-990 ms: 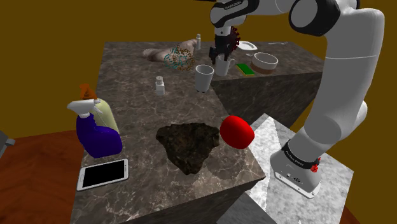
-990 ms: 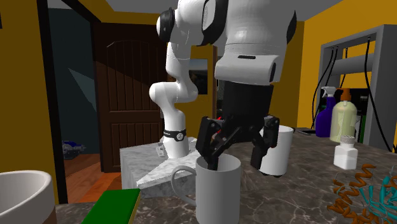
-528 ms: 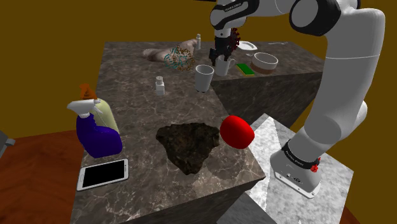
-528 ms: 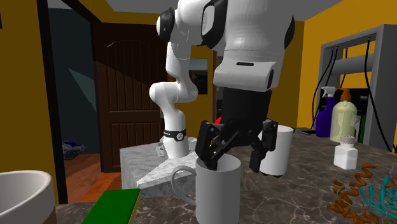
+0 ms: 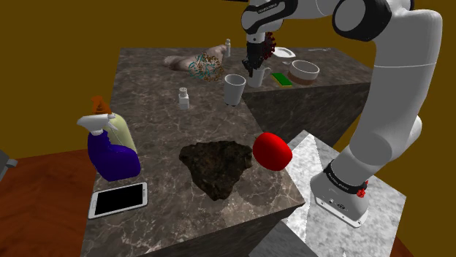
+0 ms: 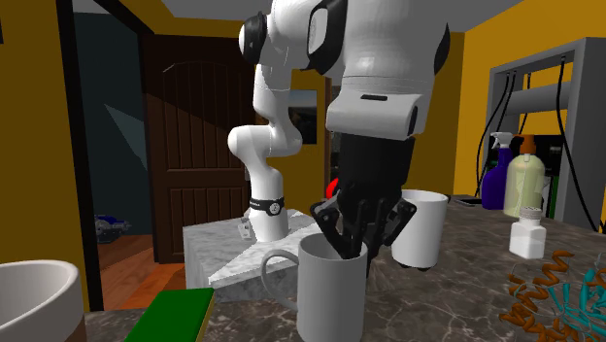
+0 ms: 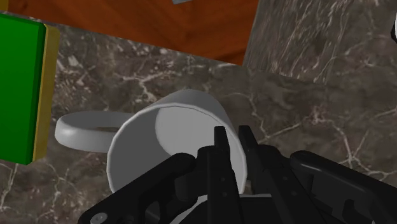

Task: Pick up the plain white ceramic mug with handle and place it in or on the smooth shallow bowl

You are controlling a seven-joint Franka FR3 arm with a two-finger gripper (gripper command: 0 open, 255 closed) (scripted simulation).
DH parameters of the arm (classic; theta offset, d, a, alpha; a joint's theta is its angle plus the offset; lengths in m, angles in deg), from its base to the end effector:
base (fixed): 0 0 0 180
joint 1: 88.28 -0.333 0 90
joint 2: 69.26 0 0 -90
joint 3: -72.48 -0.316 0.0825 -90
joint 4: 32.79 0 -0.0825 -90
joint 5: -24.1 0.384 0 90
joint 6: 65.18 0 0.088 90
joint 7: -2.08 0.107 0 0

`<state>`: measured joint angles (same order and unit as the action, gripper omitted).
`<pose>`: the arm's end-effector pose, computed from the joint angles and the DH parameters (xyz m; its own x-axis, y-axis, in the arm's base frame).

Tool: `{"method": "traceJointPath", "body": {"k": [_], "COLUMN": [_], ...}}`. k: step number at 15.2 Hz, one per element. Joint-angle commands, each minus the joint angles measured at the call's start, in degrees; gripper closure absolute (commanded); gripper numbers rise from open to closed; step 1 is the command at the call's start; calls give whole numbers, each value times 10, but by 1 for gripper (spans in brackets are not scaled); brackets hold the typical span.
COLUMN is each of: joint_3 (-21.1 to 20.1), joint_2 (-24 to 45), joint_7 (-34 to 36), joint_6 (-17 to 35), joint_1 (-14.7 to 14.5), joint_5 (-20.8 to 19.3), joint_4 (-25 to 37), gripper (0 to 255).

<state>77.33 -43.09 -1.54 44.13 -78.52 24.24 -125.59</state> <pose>0.6384 -0.1598 0.3471 0.9681 -0.1856 -0.1681 -0.1841 -0.9826 0.0246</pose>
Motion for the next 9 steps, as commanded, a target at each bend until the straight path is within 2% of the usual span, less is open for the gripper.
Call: {"method": "traceJointPath", "body": {"k": [1, 9], "joint_3": [0, 1], "joint_2": [0, -16], "joint_7": [0, 0], "joint_6": [0, -39], "joint_1": [0, 0], "joint_5": [0, -1], "joint_4": [0, 23], "gripper": [255, 255]}}
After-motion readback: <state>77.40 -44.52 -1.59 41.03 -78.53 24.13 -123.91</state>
